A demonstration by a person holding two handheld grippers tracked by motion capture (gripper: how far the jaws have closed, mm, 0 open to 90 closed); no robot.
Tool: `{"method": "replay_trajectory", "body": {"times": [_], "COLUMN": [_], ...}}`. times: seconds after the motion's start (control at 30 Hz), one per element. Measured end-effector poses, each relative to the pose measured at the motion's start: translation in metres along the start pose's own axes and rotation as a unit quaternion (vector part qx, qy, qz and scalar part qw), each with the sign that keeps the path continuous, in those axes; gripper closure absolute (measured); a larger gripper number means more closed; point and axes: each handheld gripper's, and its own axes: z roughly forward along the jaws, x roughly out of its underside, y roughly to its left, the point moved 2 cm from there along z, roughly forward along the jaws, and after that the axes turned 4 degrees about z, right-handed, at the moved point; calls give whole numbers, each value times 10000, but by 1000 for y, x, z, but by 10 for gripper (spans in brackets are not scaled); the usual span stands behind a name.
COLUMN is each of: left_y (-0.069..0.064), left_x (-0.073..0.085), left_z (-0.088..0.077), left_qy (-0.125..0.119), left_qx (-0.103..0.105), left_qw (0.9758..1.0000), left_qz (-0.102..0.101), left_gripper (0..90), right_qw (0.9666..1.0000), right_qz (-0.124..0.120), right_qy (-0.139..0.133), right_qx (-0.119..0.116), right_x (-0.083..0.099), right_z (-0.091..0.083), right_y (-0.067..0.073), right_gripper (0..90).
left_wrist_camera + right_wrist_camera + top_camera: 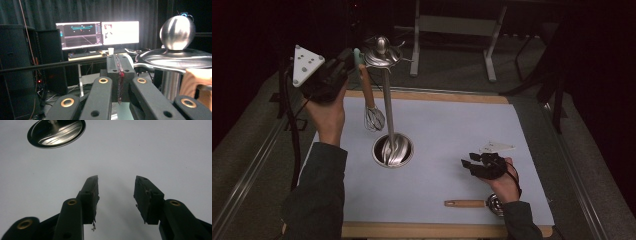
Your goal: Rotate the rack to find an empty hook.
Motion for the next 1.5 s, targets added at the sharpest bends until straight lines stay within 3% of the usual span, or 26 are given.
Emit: {"method": "replay_trajectory", "body": {"times": [0.3,0.53,1.17,1.5], "left_y": [1,-1,1,3], "left_x": [0,0,1,2], "left_z": [4,0,8,5], "left_qy": [44,22,104,226], "left_qx": [-68,23,13,84], "left_qw": [10000,10000,9999,9997], "left_qz": [-54,51,-21,80], "left_gripper": [898,898,898,895], "right_qw": [10000,10000,10000,10000], "right_qz": [3,7,-15,-7], "right_qy": [-19,-7,45,25], "right_qx": [3,4,58,93], "right_x": [0,0,1,1], "right_z": [-1,0,1,-1], "right_y": [-1,-1,-1,-3], "right_gripper": [545,545,545,545]}}
